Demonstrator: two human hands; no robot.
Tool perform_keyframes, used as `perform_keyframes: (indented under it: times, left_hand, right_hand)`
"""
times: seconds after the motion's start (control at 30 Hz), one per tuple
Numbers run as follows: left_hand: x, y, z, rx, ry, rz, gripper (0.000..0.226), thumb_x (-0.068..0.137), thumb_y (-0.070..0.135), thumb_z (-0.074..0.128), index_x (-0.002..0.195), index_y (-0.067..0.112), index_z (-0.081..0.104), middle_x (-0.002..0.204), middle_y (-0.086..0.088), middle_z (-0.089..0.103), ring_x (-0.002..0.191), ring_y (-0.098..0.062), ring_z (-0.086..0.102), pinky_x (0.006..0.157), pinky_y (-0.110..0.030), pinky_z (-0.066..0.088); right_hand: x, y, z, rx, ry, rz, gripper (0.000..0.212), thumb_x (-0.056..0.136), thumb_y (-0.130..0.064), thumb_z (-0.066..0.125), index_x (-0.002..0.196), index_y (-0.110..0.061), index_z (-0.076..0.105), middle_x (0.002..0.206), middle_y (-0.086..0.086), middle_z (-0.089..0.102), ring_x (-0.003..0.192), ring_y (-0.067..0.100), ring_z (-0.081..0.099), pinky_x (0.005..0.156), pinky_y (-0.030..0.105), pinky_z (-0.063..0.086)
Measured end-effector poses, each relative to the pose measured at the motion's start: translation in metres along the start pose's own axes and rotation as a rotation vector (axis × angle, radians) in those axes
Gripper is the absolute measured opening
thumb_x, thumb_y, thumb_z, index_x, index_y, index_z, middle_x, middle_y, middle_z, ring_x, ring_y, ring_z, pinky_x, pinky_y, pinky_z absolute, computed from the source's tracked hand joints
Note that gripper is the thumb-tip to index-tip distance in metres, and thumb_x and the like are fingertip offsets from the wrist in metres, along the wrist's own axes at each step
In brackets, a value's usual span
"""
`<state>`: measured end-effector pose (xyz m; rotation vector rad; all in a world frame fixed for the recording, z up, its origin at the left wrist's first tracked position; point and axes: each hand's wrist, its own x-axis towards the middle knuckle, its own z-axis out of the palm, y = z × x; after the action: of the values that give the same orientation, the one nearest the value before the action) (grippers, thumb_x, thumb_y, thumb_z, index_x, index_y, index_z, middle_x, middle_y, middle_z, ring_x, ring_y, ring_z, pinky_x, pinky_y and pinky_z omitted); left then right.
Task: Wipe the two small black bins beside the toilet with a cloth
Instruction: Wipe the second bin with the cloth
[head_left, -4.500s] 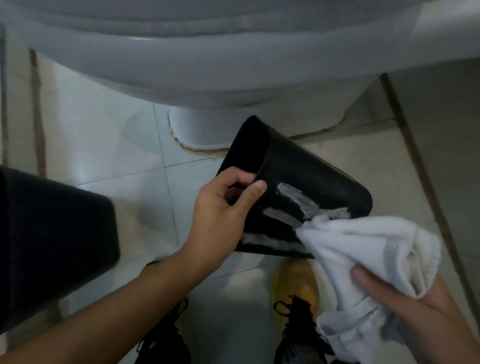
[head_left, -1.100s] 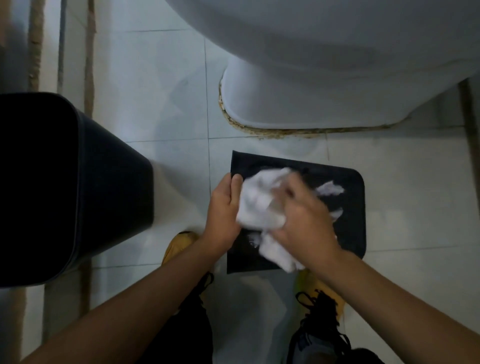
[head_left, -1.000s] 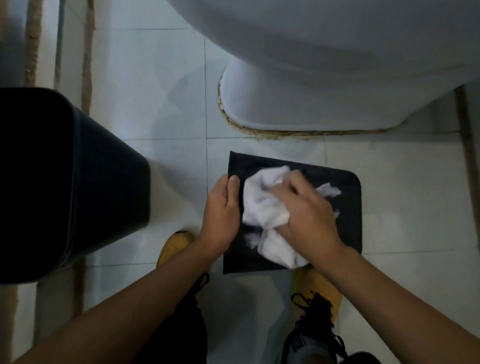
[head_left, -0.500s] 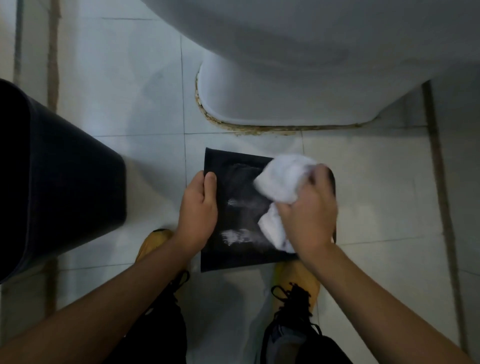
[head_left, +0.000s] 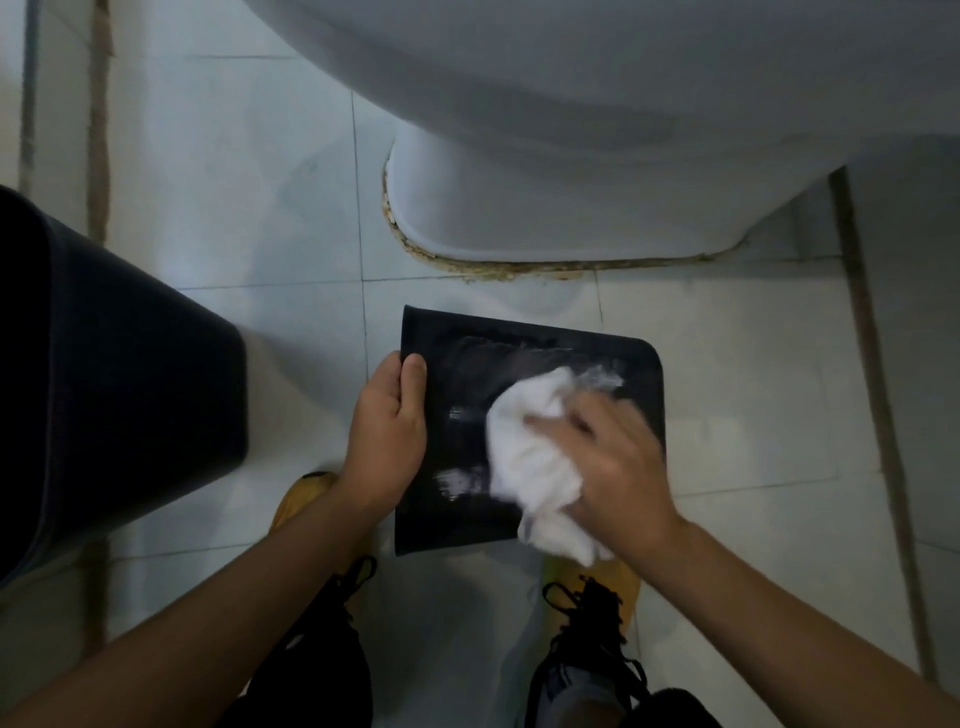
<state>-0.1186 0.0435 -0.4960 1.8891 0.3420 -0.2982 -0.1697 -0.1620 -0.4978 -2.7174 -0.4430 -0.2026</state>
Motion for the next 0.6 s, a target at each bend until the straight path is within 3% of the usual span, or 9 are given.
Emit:
perform_keyframes:
  times: [0.1, 0.17, 0.23, 0.3, 0.4, 0.47, 0.53, 0.6]
  left_hand:
    - [0.001, 0.0, 0.0, -0.017, 0.002, 0.0, 0.031, 0.106, 0.028, 0.035, 0.09, 0.01, 0.055, 0.077, 0.0, 0.057, 0.064, 0.003, 0.056, 0.053, -0.011, 0.044]
    - [0.003, 0.0, 0.001, -0.018, 0.004, 0.001, 0.033, 0.106, 0.029, 0.035, 0.092, 0.008, 0.055, 0.078, -0.003, 0.057, 0.064, 0.001, 0.055, 0.053, -0.014, 0.046]
    - [0.006, 0.001, 0.001, 0.007, 0.012, 0.012, 0.034, 0.106, 0.029, 0.035, 0.09, 0.006, 0.055, 0.075, -0.004, 0.055, 0.062, 0.0, 0.053, 0.051, -0.013, 0.044]
    - [0.013, 0.003, 0.0, 0.042, 0.02, 0.056, 0.035, 0.106, 0.026, 0.037, 0.082, 0.005, 0.053, 0.069, -0.003, 0.051, 0.056, -0.001, 0.049, 0.049, -0.013, 0.04]
    - [0.026, 0.003, -0.003, 0.071, 0.014, 0.106, 0.037, 0.105, 0.022, 0.039, 0.072, 0.011, 0.046, 0.063, 0.001, 0.046, 0.052, -0.001, 0.042, 0.047, -0.013, 0.034]
    - [0.029, 0.002, -0.004, 0.07, -0.002, 0.109, 0.036, 0.105, 0.022, 0.039, 0.072, 0.01, 0.047, 0.063, 0.0, 0.046, 0.052, 0.0, 0.042, 0.048, -0.013, 0.034]
    - [0.026, 0.001, -0.005, 0.066, -0.008, 0.109, 0.035, 0.105, 0.022, 0.039, 0.073, 0.01, 0.046, 0.063, 0.0, 0.044, 0.052, -0.001, 0.04, 0.049, -0.014, 0.033]
    - [0.024, -0.002, -0.006, 0.07, -0.018, 0.101, 0.035, 0.105, 0.023, 0.039, 0.074, 0.009, 0.046, 0.065, -0.001, 0.046, 0.055, -0.003, 0.041, 0.051, -0.016, 0.035]
  right_hand:
    - [0.016, 0.019, 0.0, -0.103, 0.153, 0.455, 0.027, 0.073, -0.024, 0.05, 0.088, -0.005, 0.061, 0.09, 0.018, 0.053, 0.083, 0.032, 0.048, 0.071, 0.044, 0.043]
    - [0.021, 0.015, -0.003, -0.077, 0.163, 0.611, 0.028, 0.074, -0.027, 0.05, 0.088, -0.005, 0.06, 0.094, 0.017, 0.051, 0.088, 0.031, 0.046, 0.073, 0.041, 0.044]
    - [0.02, -0.002, -0.003, -0.026, 0.144, 0.474, 0.022, 0.076, -0.023, 0.055, 0.087, -0.005, 0.061, 0.095, 0.017, 0.053, 0.087, 0.032, 0.05, 0.071, 0.04, 0.046]
    - [0.012, -0.024, 0.003, -0.002, 0.066, 0.178, 0.018, 0.075, -0.017, 0.065, 0.09, -0.007, 0.065, 0.094, 0.016, 0.057, 0.083, 0.031, 0.053, 0.069, 0.041, 0.048]
    - [0.014, -0.048, 0.013, 0.076, -0.108, -0.176, 0.038, 0.069, -0.028, 0.084, 0.1, -0.012, 0.07, 0.099, 0.01, 0.055, 0.085, 0.027, 0.05, 0.073, 0.036, 0.043]
    - [0.026, -0.042, 0.014, 0.077, -0.127, -0.305, 0.035, 0.073, -0.029, 0.082, 0.101, -0.011, 0.071, 0.102, 0.011, 0.054, 0.086, 0.027, 0.049, 0.073, 0.037, 0.042]
    - [0.037, -0.031, 0.014, 0.034, -0.118, -0.317, 0.023, 0.084, -0.021, 0.071, 0.103, -0.01, 0.07, 0.105, 0.015, 0.061, 0.086, 0.029, 0.053, 0.071, 0.039, 0.047]
    - [0.054, -0.015, 0.013, 0.061, -0.042, -0.044, 0.023, 0.085, -0.021, 0.056, 0.104, -0.011, 0.064, 0.102, 0.017, 0.061, 0.086, 0.033, 0.056, 0.068, 0.042, 0.051]
